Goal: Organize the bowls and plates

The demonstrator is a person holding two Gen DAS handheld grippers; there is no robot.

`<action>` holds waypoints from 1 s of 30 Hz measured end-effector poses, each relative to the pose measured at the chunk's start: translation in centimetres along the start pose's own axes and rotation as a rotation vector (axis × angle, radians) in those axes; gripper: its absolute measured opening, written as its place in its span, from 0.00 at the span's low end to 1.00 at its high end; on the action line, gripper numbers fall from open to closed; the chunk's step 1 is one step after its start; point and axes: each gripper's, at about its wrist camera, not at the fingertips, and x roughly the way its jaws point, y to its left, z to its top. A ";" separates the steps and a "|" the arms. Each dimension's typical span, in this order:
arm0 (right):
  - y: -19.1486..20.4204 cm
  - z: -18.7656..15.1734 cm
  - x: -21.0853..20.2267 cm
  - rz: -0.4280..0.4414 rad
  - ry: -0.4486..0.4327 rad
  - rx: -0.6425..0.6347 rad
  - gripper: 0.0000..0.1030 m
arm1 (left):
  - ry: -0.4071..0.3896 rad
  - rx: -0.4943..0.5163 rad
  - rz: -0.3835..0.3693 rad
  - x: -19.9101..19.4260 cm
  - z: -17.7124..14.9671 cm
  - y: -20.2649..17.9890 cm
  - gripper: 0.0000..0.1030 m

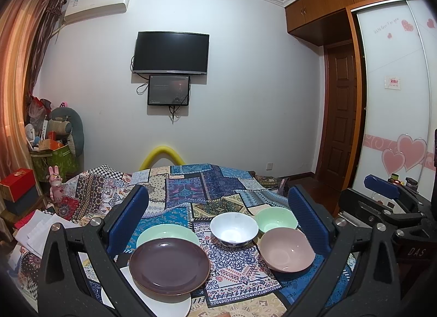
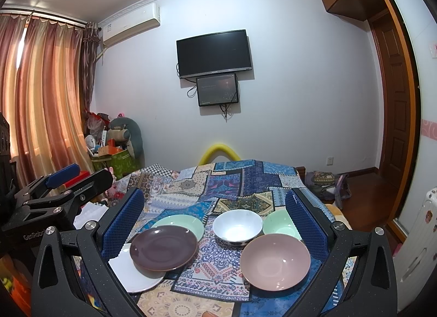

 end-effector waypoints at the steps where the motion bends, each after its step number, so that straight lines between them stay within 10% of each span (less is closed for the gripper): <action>1: 0.0 -0.1 0.1 0.000 0.000 0.001 1.00 | -0.001 -0.001 -0.001 0.0 0.0 0.0 1.00; 30: 1.6 -2.3 6.3 0.025 0.146 -0.025 1.00 | 0.103 -0.024 0.071 5.7 -3.9 5.9 1.00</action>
